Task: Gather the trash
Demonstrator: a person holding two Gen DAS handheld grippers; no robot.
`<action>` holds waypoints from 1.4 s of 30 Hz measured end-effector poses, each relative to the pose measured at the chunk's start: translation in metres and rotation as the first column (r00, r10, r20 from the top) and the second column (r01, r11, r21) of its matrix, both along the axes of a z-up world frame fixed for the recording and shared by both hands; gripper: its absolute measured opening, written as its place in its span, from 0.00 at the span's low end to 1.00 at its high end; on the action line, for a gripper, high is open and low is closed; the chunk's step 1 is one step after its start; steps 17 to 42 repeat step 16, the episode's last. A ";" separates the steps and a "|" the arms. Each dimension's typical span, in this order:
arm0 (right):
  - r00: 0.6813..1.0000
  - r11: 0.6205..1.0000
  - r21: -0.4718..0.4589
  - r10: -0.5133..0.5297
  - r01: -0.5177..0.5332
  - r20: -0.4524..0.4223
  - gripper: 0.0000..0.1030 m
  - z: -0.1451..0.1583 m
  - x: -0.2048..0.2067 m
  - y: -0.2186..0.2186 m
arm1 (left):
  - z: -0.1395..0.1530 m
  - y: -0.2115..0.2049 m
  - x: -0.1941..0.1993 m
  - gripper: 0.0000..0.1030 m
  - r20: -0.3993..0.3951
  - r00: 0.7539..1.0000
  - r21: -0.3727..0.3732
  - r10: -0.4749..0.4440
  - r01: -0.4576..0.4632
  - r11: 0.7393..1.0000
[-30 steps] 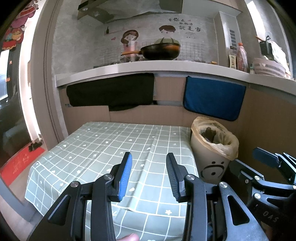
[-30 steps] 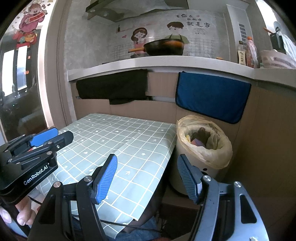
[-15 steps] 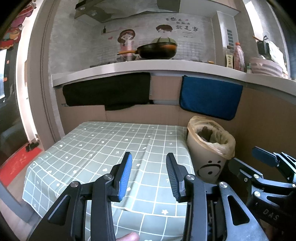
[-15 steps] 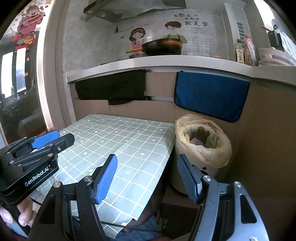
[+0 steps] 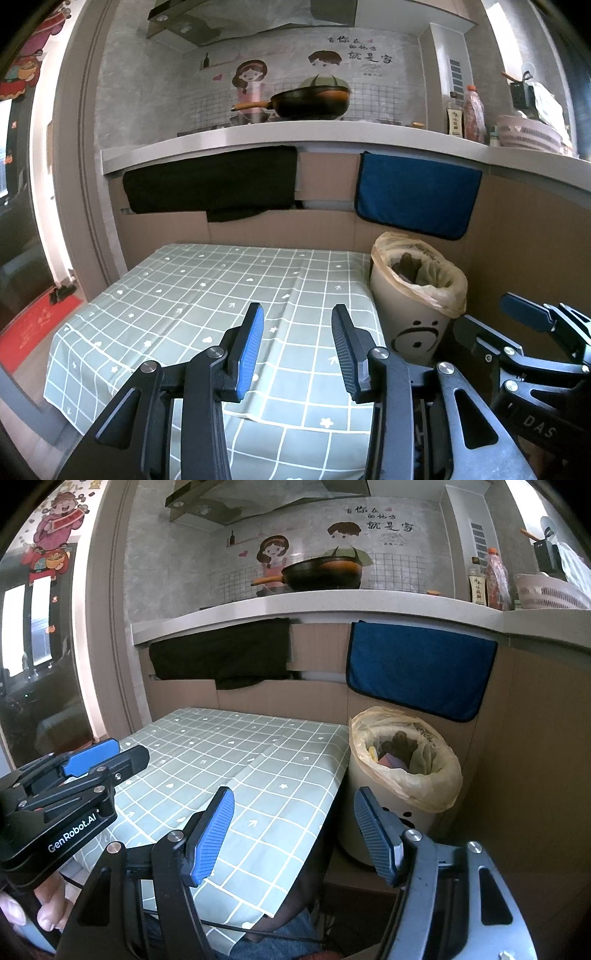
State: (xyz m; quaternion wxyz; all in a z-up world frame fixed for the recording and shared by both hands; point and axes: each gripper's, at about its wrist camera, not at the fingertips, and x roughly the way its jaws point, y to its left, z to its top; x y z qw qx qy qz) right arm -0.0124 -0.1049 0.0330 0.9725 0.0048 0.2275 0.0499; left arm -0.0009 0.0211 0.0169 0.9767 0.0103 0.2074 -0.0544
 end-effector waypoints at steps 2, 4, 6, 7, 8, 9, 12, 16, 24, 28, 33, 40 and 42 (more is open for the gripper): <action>1.000 1.000 0.000 0.004 -0.004 0.000 0.63 0.000 0.001 -0.001 | 0.000 0.000 0.000 0.38 0.000 1.000 -0.002 0.001 -0.001 1.000; 1.000 1.000 -0.002 0.002 -0.002 0.000 0.63 0.000 0.000 0.000 | 0.000 0.000 0.000 0.38 0.000 1.000 -0.001 0.001 -0.001 1.000; 1.000 1.000 -0.001 -0.001 0.001 0.001 0.63 0.000 -0.001 0.001 | 0.000 0.000 0.000 0.38 0.000 1.000 -0.001 0.001 -0.001 1.000; 1.000 1.000 0.000 -0.001 0.001 0.001 0.63 0.000 -0.002 0.001 | 0.000 0.000 0.000 0.38 0.000 1.000 -0.002 0.002 -0.002 1.000; 1.000 1.000 0.000 0.000 0.000 0.001 0.63 0.000 -0.001 0.001 | 0.000 0.000 0.000 0.38 0.000 1.000 -0.003 0.001 -0.001 1.000; 1.000 1.000 0.001 0.001 -0.001 0.001 0.63 0.000 -0.002 0.000 | 0.000 0.000 0.000 0.38 -0.001 1.000 -0.004 -0.001 0.001 1.000; 1.000 1.000 0.000 0.000 0.000 0.000 0.63 0.000 -0.001 0.001 | 0.000 -0.001 0.000 0.38 -0.004 1.000 -0.007 -0.011 0.011 1.000; 1.000 1.000 -0.001 -0.003 0.003 -0.004 0.63 0.000 -0.003 0.003 | 0.002 -0.004 -0.002 0.38 -0.001 1.000 -0.012 -0.016 0.016 1.000; 1.000 1.000 -0.001 -0.003 0.003 -0.004 0.63 0.000 -0.003 0.003 | 0.002 -0.004 -0.002 0.38 -0.001 1.000 -0.012 -0.016 0.016 1.000; 1.000 1.000 -0.001 -0.003 0.003 -0.004 0.63 0.000 -0.003 0.003 | 0.002 -0.004 -0.002 0.38 -0.001 1.000 -0.012 -0.016 0.016 1.000; 1.000 1.000 -0.001 -0.003 0.003 -0.004 0.63 0.000 -0.003 0.003 | 0.002 -0.004 -0.002 0.38 -0.001 1.000 -0.012 -0.016 0.016 1.000; 1.000 1.000 -0.001 -0.003 0.003 -0.004 0.63 0.000 -0.003 0.003 | 0.002 -0.004 -0.002 0.38 -0.001 1.000 -0.012 -0.016 0.016 1.000; 1.000 1.000 -0.001 -0.003 0.003 -0.004 0.63 0.000 -0.003 0.003 | 0.002 -0.004 -0.002 0.38 -0.001 1.000 -0.012 -0.016 0.016 1.000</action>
